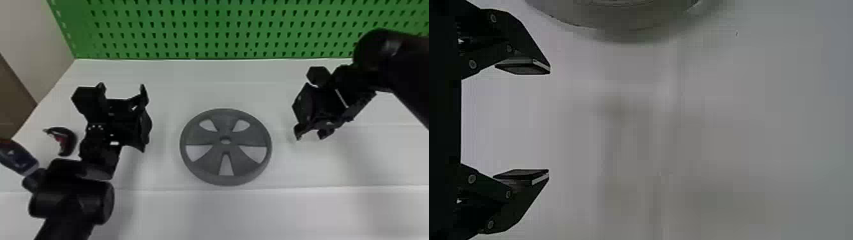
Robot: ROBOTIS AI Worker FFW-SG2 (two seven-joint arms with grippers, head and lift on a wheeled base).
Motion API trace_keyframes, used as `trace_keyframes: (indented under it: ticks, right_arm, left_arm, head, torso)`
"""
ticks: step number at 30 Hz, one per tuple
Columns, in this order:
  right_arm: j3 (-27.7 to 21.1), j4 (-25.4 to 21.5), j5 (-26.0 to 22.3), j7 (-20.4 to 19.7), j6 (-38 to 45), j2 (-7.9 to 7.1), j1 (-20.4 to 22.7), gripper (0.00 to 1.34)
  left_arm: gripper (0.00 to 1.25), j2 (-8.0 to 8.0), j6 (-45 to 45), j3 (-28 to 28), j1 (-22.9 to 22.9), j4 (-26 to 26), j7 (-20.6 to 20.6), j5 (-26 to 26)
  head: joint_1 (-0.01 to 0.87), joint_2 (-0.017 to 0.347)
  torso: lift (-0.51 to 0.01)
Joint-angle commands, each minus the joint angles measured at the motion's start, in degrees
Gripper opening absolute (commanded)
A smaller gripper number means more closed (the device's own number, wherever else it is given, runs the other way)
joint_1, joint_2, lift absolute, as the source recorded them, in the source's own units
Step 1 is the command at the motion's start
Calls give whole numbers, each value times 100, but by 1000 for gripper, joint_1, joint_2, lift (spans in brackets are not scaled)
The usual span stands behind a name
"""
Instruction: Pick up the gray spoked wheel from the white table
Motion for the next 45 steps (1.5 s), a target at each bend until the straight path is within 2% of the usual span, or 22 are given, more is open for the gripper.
trace_keyframes:
  ticks: [1, 11, 15, 19, 24, 34, 45]
  right_arm:
    - [109, 35, -83, 0, -12, 103, -28, 822]
    - [311, -132, -487, 0, 24, 314, -80, 822]
    - [566, -299, -725, 0, 6, 349, -72, 822]
    - [970, -422, -1050, 0, -99, 349, -107, 822]
    - [1313, -528, -1182, 0, -249, 349, -168, 822]
    - [1453, -528, -1208, 0, -302, 332, -203, 822]
    - [1682, -449, -1489, 0, -504, 279, -247, 822]
  left_arm:
    - [1101, 0, 3, 0, -9, 0, -3, 0]
    - [1101, 0, 3, 0, -45, -9, 6, 9]
    - [1101, 0, 3, 0, -62, 0, 6, 9]
    - [1101, 0, 3, 0, -62, 0, 6, 0]
    - [1101, 0, 3, 0, -62, 0, 14, 0]
    - [1101, 0, 3, -18, -71, 0, 32, 0]
    - [1101, 0, 3, -26, -89, 0, 41, -18]
  head:
    - [806, 44]
    - [806, 44]
    - [806, 44]
    - [806, 44]
    - [806, 44]
    - [806, 44]
    - [806, 44]
  torso:
    - [-98]
    - [-98]
    - [-98]
    - [-98]
    - [-98]
    - [-98]
    - [-98]
